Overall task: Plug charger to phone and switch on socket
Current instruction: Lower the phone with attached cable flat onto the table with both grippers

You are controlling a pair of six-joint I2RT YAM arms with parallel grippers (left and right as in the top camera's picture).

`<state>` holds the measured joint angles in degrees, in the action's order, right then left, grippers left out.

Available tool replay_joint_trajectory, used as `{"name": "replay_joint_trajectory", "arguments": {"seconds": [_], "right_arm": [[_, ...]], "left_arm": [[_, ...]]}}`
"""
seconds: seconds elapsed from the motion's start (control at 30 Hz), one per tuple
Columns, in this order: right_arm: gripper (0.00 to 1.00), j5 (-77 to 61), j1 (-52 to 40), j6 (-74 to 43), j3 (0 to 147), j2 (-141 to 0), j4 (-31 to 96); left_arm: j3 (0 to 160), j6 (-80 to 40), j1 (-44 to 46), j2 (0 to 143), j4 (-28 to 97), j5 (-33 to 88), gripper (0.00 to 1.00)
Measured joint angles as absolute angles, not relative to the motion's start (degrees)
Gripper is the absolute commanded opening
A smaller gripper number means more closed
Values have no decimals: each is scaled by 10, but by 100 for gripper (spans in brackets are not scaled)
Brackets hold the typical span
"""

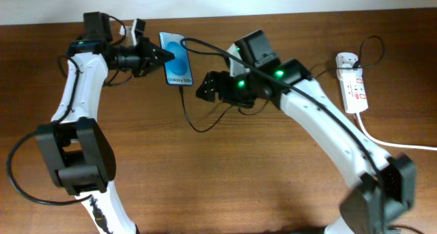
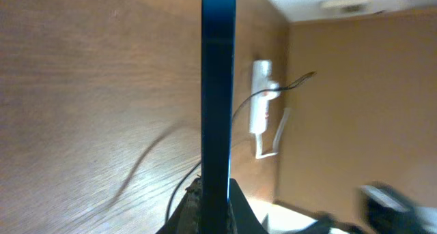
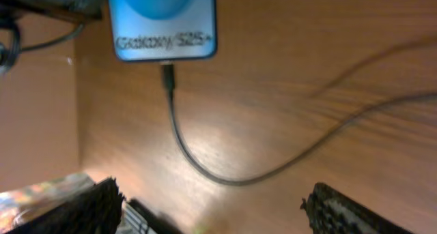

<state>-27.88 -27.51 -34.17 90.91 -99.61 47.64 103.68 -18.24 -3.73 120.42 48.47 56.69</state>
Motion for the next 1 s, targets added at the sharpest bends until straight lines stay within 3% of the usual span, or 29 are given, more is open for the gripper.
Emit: {"name": "replay_joint_trajectory", "arguments": {"seconds": [0.17,0.3,0.53,0.77,1.0], "right_arm": [[95,-175,-236,-321,910,-827,590],[95,-154,-185,-295,910,-734,648],[95,-150,-164,-273,911,-724,677],[95,-150,-164,-267,911,-770,682],[95,-148,-164,-265,911,-787,681]], "left_arm": [[1035,-151,23,1204,551,379,0],[1005,-143,73,1205,551,326,0],[961,-136,128,1227,533,394,0],[954,-85,171,1227,601,521,0],[944,-120,159,1227,445,499,0]]}}
